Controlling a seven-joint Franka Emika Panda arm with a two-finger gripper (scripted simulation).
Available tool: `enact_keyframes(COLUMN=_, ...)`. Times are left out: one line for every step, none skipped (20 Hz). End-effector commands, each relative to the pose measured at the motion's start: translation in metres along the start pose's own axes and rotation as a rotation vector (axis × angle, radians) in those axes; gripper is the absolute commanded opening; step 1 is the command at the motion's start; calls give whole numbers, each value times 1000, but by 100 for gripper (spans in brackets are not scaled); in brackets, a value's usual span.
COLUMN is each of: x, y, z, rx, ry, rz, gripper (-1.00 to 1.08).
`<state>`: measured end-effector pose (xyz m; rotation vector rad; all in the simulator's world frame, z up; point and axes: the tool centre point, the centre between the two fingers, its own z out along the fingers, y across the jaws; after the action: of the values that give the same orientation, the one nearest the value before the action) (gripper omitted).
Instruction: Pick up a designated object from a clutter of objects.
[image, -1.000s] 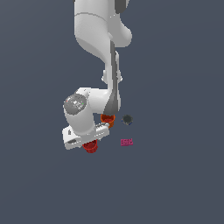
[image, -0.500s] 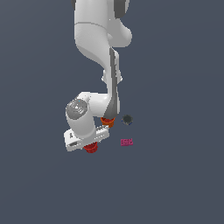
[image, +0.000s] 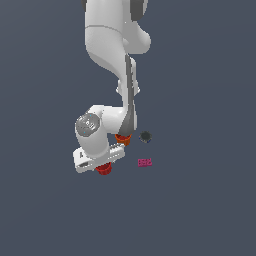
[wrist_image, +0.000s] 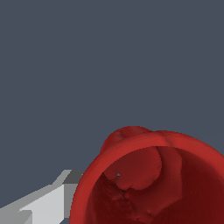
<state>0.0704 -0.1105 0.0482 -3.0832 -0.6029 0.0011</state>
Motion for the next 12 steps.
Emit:
enact_keyframes(x=1, y=0, z=-3, rx=-1, ry=1, rz=0, gripper=-100)
enact_keyframes(x=1, y=-1, z=-5, rx=-1, ry=1, rz=0, gripper=-100)
enact_keyframes(x=2, y=-1, z=-8, rx=-1, ry=1, rz=0, gripper=-100)
enact_keyframes(x=3, y=-2, z=-12, rx=-1, ry=1, rz=0, gripper=-100)
enact_keyframes(x=3, y=-3, z=-16, rx=-1, ry=1, rz=0, gripper=-100)
enact_keyframes(x=4, y=-4, z=-21, rx=-1, ry=1, rz=0, gripper=-100)
enact_keyframes(x=6, y=-5, z=-27, rx=-1, ry=1, rz=0, gripper=-100)
enact_keyframes(x=7, y=-6, z=-33, rx=-1, ry=1, rz=0, gripper=-100)
enact_keyframes(x=8, y=-7, z=-40, rx=-1, ry=1, rz=0, gripper=-100)
enact_keyframes(x=10, y=-9, z=-48, rx=-1, ry=1, rz=0, gripper=-100)
enact_keyframes(x=11, y=-10, z=-56, rx=-1, ry=1, rz=0, gripper=-100)
enact_keyframes(x=13, y=-12, z=-65, rx=-1, ry=1, rz=0, gripper=-100)
